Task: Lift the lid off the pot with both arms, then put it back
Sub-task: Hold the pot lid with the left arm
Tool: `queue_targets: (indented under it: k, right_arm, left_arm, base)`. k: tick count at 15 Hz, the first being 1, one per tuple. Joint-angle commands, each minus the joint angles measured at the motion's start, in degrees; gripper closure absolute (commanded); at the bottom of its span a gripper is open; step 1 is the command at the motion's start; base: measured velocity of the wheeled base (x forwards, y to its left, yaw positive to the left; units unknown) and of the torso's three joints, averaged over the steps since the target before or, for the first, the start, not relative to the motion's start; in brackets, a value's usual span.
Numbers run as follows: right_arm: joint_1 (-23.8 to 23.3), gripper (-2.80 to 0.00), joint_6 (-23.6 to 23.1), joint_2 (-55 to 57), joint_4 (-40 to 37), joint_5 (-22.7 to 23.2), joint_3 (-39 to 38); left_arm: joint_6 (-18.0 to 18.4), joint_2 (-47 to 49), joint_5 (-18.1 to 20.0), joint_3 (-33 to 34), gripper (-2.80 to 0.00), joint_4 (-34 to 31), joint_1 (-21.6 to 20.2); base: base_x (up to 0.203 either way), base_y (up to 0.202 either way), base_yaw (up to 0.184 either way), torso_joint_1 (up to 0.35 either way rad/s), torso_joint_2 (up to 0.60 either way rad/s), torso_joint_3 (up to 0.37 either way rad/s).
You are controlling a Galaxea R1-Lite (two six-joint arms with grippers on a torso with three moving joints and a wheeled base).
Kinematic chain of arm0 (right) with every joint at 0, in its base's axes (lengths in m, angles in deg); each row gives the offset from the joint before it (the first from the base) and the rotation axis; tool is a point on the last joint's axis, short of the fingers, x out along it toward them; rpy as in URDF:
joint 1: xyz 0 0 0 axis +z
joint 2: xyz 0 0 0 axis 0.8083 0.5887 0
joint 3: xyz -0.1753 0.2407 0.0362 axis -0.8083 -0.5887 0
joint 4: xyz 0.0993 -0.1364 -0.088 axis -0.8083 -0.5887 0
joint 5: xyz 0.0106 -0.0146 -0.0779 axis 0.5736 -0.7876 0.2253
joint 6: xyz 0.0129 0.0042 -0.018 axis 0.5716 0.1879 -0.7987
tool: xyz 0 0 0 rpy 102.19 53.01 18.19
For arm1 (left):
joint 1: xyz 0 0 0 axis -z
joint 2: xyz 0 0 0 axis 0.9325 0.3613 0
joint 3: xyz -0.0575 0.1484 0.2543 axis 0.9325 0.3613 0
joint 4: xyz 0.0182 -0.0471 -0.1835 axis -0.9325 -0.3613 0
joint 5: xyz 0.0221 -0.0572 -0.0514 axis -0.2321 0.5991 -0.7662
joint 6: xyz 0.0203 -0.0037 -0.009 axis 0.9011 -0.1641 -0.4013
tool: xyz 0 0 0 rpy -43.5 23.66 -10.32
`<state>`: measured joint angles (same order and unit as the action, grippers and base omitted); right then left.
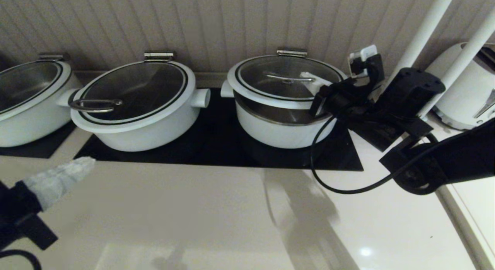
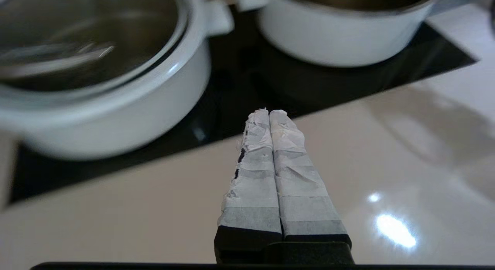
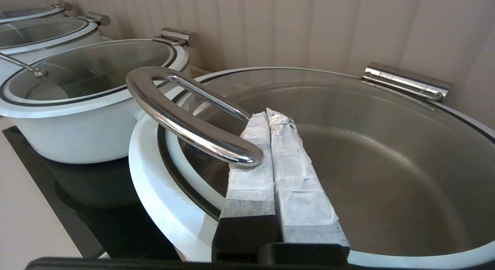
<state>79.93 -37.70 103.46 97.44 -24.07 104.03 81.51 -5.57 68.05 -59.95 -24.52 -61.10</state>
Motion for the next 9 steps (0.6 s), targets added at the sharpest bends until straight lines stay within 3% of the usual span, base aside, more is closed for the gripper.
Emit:
queue_targets:
  k: [1, 9]
  right_arm:
    - [0.03, 0.00, -0.08, 0.20, 0.42, 0.12, 0.02]
    - [-0.01, 0.00, 0.10, 1.74, 0.51, 0.12, 1.15]
  left_arm:
    - [-0.14, 9.05, 0.03, -2.52, 0.00, 1.72, 3.03]
    - [-0.28, 32.15, -1.59, -13.47, 0.00, 12.92, 16.69]
  base:
    - [0.000, 0.000, 0.000, 0.000, 0.00, 0.000]
    - [0.000, 0.000, 0.000, 0.000, 0.00, 0.000]
